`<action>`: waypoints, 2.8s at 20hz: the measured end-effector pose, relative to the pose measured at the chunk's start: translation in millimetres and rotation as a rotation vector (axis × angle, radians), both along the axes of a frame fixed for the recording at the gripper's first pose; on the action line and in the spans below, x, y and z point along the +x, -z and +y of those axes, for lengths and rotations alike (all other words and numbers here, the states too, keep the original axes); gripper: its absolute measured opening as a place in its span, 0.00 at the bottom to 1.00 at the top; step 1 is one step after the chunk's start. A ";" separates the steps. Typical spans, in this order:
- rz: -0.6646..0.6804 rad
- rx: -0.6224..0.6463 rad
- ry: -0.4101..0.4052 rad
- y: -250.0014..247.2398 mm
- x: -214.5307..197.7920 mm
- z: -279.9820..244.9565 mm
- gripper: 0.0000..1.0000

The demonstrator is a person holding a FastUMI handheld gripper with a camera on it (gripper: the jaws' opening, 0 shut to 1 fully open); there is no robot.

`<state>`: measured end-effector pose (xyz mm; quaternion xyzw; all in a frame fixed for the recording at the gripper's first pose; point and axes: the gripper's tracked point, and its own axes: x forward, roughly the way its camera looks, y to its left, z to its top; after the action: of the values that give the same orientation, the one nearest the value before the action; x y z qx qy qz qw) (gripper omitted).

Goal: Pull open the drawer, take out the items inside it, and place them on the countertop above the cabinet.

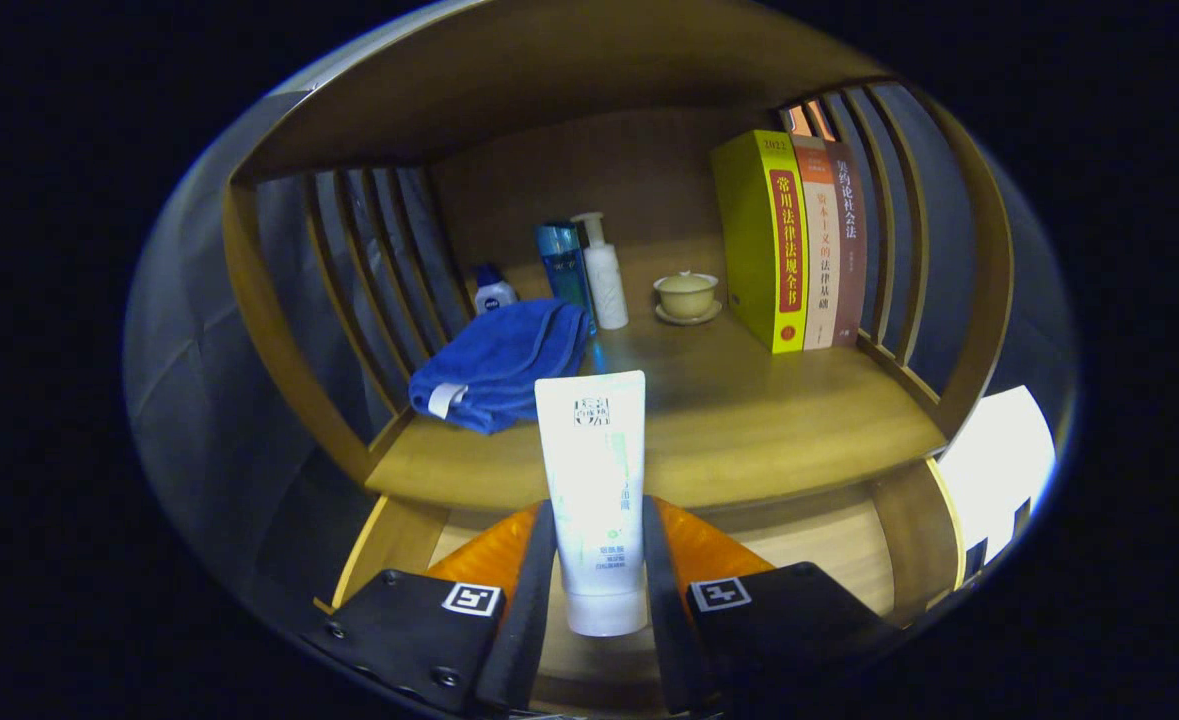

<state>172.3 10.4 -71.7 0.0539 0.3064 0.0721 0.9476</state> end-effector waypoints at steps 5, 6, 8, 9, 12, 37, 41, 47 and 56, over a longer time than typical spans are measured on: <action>-0.040 -0.010 0.051 -3.0 50.9 -11.4 0.55; -0.032 -0.011 0.052 1.0 58.2 -10.7 0.55; -0.016 -0.022 0.066 12.2 70.9 -13.3 0.55; -0.001 -0.021 0.075 18.6 74.4 -13.7 0.55; 0.027 -0.019 0.094 33.7 85.2 -16.5 0.55; -0.104 -0.065 0.071 19.4 80.9 -16.8 0.99; -0.170 -0.072 0.057 -5.9 57.0 -14.1 0.99; -0.270 -0.073 0.040 -39.6 3.0 -9.5 0.98; -0.327 -0.022 0.051 -37.6 -85.4 -8.9 0.98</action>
<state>86.8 1.6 -34.1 0.0387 0.1474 0.0522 0.9869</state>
